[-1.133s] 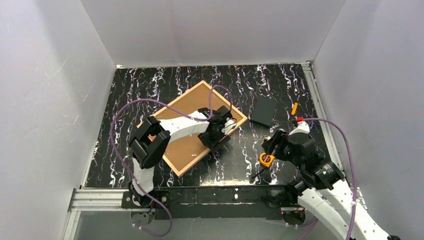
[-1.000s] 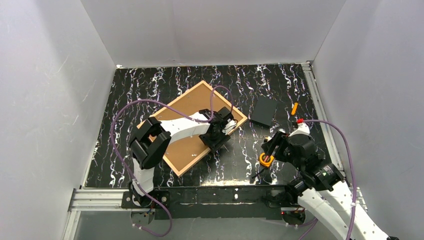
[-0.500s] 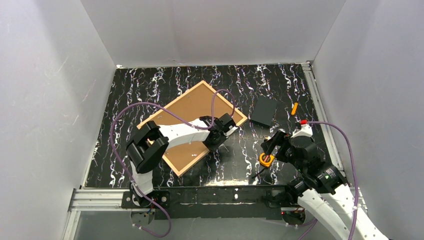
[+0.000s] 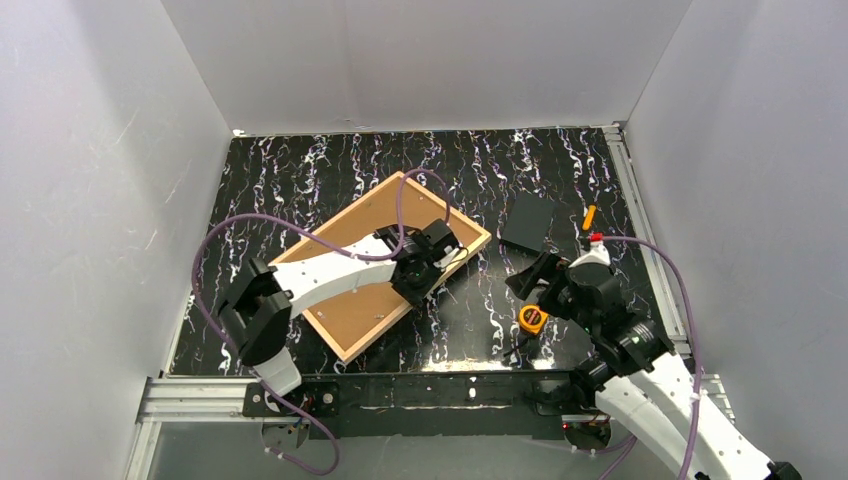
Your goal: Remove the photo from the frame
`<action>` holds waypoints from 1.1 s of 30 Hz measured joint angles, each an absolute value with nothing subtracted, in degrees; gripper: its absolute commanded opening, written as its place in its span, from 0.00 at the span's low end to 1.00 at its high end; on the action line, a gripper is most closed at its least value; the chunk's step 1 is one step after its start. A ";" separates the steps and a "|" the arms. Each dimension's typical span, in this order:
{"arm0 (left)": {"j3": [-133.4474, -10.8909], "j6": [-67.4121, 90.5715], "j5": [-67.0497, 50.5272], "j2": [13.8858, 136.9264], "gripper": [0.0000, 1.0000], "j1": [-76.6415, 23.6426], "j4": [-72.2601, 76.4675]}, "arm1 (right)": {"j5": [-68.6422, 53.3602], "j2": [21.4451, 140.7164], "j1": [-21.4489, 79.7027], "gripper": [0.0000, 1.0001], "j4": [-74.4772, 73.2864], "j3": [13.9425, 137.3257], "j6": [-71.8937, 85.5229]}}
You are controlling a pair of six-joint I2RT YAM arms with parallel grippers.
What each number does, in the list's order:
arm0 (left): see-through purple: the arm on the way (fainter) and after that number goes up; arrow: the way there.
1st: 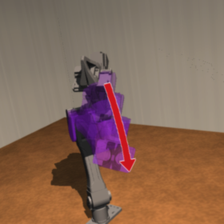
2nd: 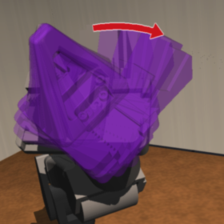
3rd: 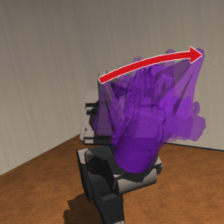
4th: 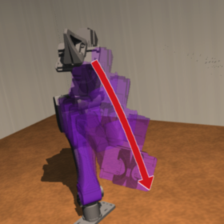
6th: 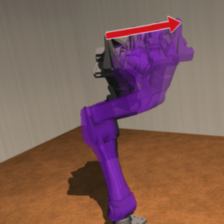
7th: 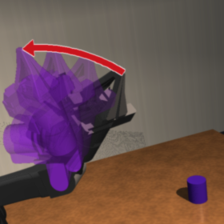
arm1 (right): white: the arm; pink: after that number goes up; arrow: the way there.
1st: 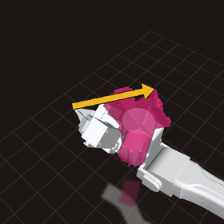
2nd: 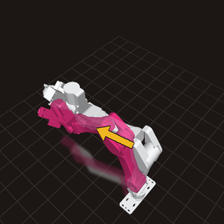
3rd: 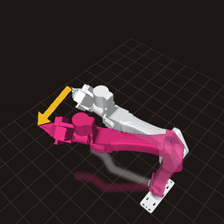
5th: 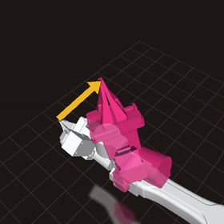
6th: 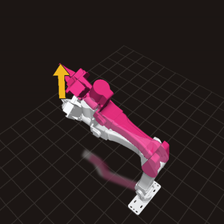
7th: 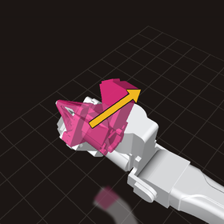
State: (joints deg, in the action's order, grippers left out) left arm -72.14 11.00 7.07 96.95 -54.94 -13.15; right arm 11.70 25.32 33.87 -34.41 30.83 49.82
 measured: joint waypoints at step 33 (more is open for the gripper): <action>-75.83 16.73 -2.55 89.08 0.00 -54.87 -24.58 | -27.57 81.60 25.89 0.54 20.18 34.35 64.64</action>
